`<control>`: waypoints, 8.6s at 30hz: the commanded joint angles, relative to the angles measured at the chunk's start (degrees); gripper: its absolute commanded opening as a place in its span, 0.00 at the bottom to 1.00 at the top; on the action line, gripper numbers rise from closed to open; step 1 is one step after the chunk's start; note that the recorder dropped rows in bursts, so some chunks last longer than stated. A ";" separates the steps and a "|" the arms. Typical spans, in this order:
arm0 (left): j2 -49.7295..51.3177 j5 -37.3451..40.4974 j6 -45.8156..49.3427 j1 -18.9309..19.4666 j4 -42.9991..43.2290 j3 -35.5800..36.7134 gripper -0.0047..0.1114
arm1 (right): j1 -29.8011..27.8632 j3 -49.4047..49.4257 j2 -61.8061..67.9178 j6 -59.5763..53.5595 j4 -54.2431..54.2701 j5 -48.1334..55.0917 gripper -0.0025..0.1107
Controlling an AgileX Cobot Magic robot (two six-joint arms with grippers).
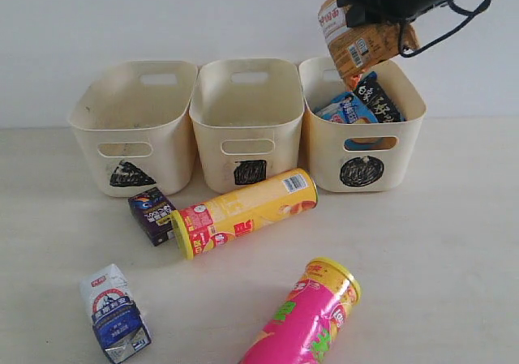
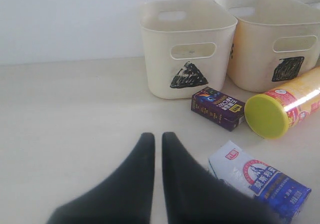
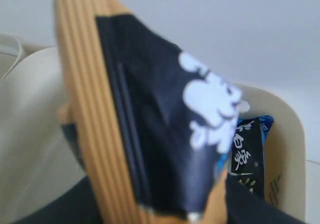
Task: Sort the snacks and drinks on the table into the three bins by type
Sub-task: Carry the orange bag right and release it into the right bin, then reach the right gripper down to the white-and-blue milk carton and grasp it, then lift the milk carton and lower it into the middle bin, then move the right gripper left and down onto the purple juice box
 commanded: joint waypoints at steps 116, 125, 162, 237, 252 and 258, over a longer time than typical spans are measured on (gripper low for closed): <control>-0.17 -0.45 -0.50 0.13 -0.41 -0.19 0.08 | 38.65 25.95 -5.12 -31.45 7.77 8.32 0.10; -0.17 -0.34 -0.50 0.13 -0.41 -0.19 0.08 | 43.03 20.11 2.35 -23.57 7.41 6.25 0.70; -0.17 -0.45 -0.50 0.13 -0.41 -0.19 0.08 | 45.69 19.70 11.16 -14.97 0.78 -7.02 0.03; -0.17 -0.34 -0.50 0.13 -0.41 -0.19 0.08 | 19.19 9.40 9.23 -5.08 -3.82 -33.31 0.41; -0.17 -0.34 -0.50 0.13 -0.41 -0.19 0.08 | 19.19 9.40 8.99 -5.17 -4.36 -32.07 0.68; -0.17 -0.34 -0.50 0.13 -0.41 -0.19 0.08 | 19.19 9.40 6.82 -5.41 -4.47 -28.80 0.65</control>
